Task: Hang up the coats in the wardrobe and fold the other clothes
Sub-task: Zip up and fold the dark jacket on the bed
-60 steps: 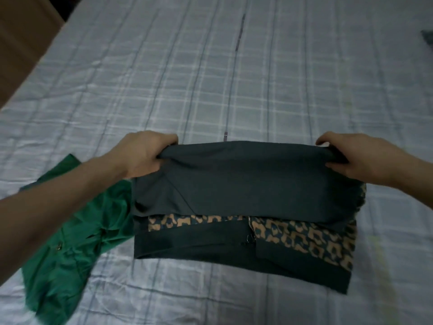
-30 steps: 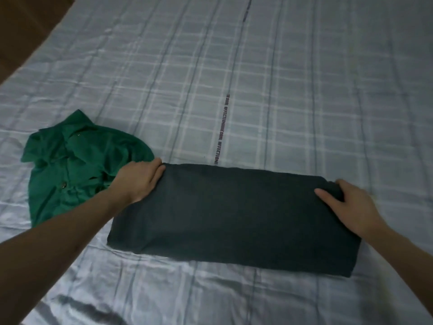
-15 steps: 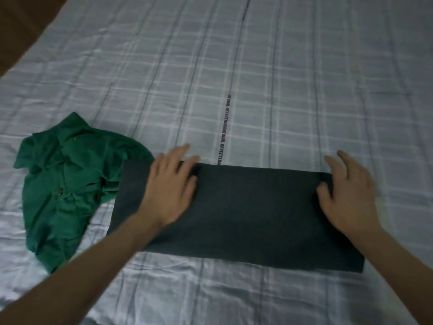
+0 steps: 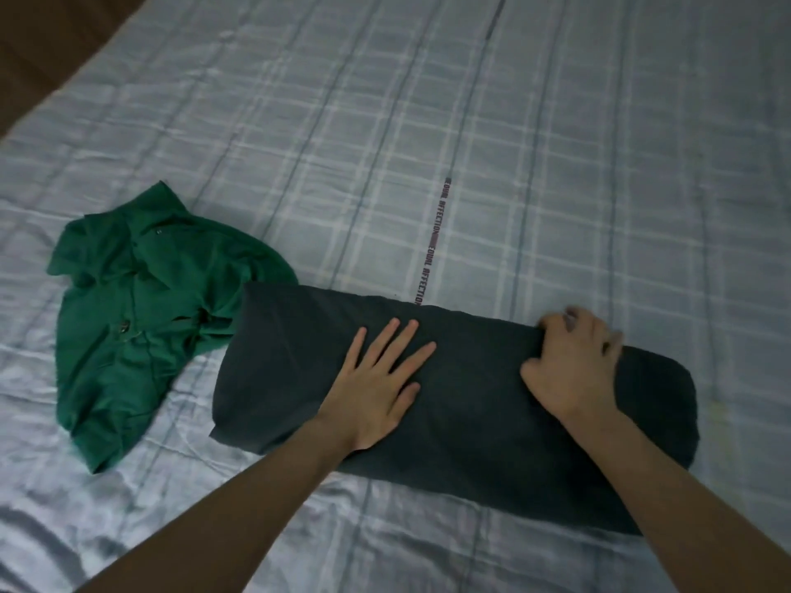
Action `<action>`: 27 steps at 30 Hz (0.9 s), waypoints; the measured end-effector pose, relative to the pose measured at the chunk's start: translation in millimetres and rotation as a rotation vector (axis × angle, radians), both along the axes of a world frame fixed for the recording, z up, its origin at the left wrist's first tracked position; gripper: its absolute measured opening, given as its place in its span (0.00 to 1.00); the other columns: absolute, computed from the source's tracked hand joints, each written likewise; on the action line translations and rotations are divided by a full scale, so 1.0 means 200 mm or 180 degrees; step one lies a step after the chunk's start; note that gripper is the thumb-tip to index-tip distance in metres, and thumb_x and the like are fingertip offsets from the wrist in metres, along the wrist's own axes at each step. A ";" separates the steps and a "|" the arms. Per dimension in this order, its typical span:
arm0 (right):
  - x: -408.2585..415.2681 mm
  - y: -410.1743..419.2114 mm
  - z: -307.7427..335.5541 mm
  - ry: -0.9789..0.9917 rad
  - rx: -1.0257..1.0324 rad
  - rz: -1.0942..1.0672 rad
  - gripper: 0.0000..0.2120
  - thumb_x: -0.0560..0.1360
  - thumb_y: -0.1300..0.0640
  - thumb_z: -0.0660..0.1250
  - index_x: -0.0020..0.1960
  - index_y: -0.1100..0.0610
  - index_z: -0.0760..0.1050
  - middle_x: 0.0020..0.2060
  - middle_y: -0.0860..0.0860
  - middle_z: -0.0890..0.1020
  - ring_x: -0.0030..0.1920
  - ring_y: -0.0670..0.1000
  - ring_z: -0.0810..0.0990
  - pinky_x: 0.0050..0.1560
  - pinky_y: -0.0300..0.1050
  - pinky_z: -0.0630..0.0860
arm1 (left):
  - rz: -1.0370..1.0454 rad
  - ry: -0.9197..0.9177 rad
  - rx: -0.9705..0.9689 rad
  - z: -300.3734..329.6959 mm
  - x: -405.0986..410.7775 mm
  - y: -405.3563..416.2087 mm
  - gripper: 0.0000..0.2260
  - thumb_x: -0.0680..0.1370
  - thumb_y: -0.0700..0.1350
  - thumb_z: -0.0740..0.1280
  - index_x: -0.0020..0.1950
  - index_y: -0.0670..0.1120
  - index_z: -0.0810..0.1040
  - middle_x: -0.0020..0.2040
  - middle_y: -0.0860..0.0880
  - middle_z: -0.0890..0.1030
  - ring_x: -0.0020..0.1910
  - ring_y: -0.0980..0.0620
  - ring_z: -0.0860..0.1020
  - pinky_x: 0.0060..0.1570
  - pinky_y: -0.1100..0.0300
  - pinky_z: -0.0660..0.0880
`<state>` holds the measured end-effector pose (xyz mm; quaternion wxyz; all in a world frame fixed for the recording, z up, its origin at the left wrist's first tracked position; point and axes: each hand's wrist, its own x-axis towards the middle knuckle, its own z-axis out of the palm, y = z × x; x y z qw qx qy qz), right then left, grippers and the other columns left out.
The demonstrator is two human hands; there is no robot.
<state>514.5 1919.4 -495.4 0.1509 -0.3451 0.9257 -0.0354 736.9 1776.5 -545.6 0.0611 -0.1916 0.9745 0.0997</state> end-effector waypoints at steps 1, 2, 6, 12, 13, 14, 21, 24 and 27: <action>0.02 -0.09 0.04 0.0025 -0.0237 0.0368 0.23 0.68 0.60 0.66 0.64 0.56 0.70 0.68 0.57 0.67 0.69 0.59 0.65 0.72 0.61 0.58 | 0.0027 0.0112 0.0194 0.04 0.01 -0.01 0.24 0.83 0.55 0.51 0.79 0.57 0.54 0.81 0.51 0.48 0.79 0.51 0.44 0.75 0.44 0.43; 0.04 -0.18 0.08 -0.0183 -0.0469 0.0745 0.23 0.70 0.61 0.66 0.65 0.55 0.70 0.67 0.56 0.69 0.66 0.57 0.69 0.69 0.56 0.65 | 0.0138 0.0307 0.0470 0.08 0.03 -0.01 0.22 0.83 0.54 0.52 0.77 0.57 0.59 0.80 0.52 0.52 0.79 0.52 0.47 0.75 0.46 0.45; 0.08 -0.47 0.14 -0.1603 0.0387 0.1149 0.24 0.73 0.42 0.68 0.64 0.51 0.70 0.59 0.51 0.76 0.54 0.51 0.74 0.55 0.47 0.73 | 0.1297 0.1173 0.0976 0.22 0.24 0.17 0.07 0.76 0.51 0.59 0.49 0.55 0.77 0.51 0.56 0.75 0.50 0.54 0.72 0.49 0.55 0.68; 0.06 -0.61 0.14 -0.2117 0.1271 0.1150 0.29 0.64 0.36 0.75 0.58 0.52 0.78 0.54 0.48 0.81 0.50 0.49 0.80 0.53 0.45 0.76 | 0.4087 -0.0537 0.5055 0.25 0.35 0.50 0.23 0.77 0.63 0.62 0.43 0.43 0.81 0.35 0.47 0.84 0.29 0.50 0.80 0.27 0.63 0.69; 0.06 -0.61 0.18 -0.2244 0.1271 0.1191 0.23 0.66 0.38 0.74 0.55 0.50 0.80 0.52 0.47 0.82 0.48 0.48 0.81 0.51 0.43 0.76 | 0.4356 -0.0376 0.5156 0.24 0.32 0.51 0.23 0.77 0.62 0.64 0.44 0.42 0.81 0.35 0.47 0.84 0.30 0.50 0.80 0.28 0.63 0.70; 0.07 -0.61 0.21 -0.2360 0.1219 0.1201 0.17 0.68 0.41 0.74 0.51 0.49 0.80 0.49 0.46 0.83 0.46 0.46 0.81 0.47 0.41 0.76 | 0.4663 -0.0157 0.5042 0.24 0.28 0.52 0.23 0.73 0.63 0.68 0.44 0.42 0.81 0.34 0.46 0.83 0.30 0.49 0.80 0.30 0.62 0.71; 0.02 -0.50 0.60 -0.3156 0.0809 0.0737 0.15 0.72 0.46 0.73 0.54 0.54 0.82 0.47 0.49 0.86 0.47 0.51 0.85 0.54 0.48 0.80 | 0.4896 0.2738 0.6381 0.49 0.01 0.56 0.36 0.64 0.51 0.80 0.70 0.54 0.72 0.64 0.52 0.79 0.63 0.50 0.77 0.65 0.50 0.70; -0.09 -0.49 0.81 -0.3086 0.0114 0.0255 0.15 0.71 0.46 0.73 0.53 0.55 0.82 0.45 0.50 0.86 0.46 0.51 0.86 0.50 0.46 0.81 | 0.4278 0.2857 0.6629 0.63 -0.11 0.36 0.30 0.70 0.51 0.77 0.70 0.52 0.73 0.62 0.50 0.81 0.60 0.49 0.80 0.62 0.49 0.75; -0.27 -0.49 0.99 -0.2799 -0.0764 -0.0203 0.20 0.69 0.45 0.75 0.56 0.55 0.80 0.48 0.50 0.86 0.48 0.51 0.85 0.54 0.47 0.79 | 0.3800 0.2469 0.6187 0.82 -0.29 0.03 0.22 0.73 0.53 0.74 0.65 0.49 0.78 0.58 0.48 0.83 0.55 0.48 0.82 0.47 0.55 0.81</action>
